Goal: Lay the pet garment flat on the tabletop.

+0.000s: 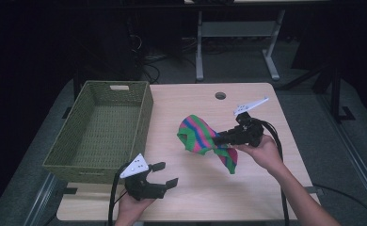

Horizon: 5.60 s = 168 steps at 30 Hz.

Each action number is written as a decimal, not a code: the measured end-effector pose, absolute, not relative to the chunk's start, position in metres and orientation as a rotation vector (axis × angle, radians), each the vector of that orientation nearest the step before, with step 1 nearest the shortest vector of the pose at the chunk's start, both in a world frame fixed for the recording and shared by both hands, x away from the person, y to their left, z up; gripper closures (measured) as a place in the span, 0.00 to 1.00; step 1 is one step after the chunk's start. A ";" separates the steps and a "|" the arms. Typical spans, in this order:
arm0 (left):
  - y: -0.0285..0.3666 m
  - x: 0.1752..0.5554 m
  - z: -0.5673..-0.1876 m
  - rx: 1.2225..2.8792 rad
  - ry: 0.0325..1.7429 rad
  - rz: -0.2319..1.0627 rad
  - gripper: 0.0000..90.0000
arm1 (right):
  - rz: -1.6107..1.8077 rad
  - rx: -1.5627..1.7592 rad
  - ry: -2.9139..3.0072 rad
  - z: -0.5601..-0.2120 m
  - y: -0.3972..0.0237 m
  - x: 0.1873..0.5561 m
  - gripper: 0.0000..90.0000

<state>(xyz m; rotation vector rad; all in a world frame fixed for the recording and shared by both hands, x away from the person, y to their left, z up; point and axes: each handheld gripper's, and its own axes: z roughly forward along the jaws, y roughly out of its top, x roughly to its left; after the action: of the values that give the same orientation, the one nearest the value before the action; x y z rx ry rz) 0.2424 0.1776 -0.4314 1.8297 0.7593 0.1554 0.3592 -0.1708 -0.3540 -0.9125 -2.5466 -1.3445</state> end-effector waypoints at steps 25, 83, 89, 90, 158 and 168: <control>0.176 0.241 -0.431 1.841 0.747 0.183 0.23 | -0.975 -0.918 -2.649 -0.452 -0.123 0.324 0.80; 0.183 0.244 -0.431 1.798 0.775 0.173 0.23 | -0.914 -0.461 -2.927 -0.451 -0.048 0.296 0.57; 0.182 0.244 -0.431 1.797 0.777 0.175 0.23 | -0.935 -0.443 -2.990 -0.452 -0.048 0.290 0.63; 0.182 0.244 -0.431 1.797 0.779 0.174 0.23 | -0.934 -0.445 -3.002 -0.453 -0.048 0.289 0.64; 0.161 0.254 -0.432 1.851 0.721 0.133 0.26 | -1.456 -0.660 -2.679 -0.366 -0.147 0.308 0.93; 0.153 0.262 -0.437 1.911 0.721 0.141 0.32 | -1.545 -0.624 -2.651 -0.353 -0.157 0.305 0.93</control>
<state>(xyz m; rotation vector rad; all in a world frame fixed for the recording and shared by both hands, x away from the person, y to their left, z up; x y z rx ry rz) 0.2620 0.1531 -0.4368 1.9110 0.7211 0.1414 0.3053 -0.1575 -0.3527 -0.6237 -2.6509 -1.5454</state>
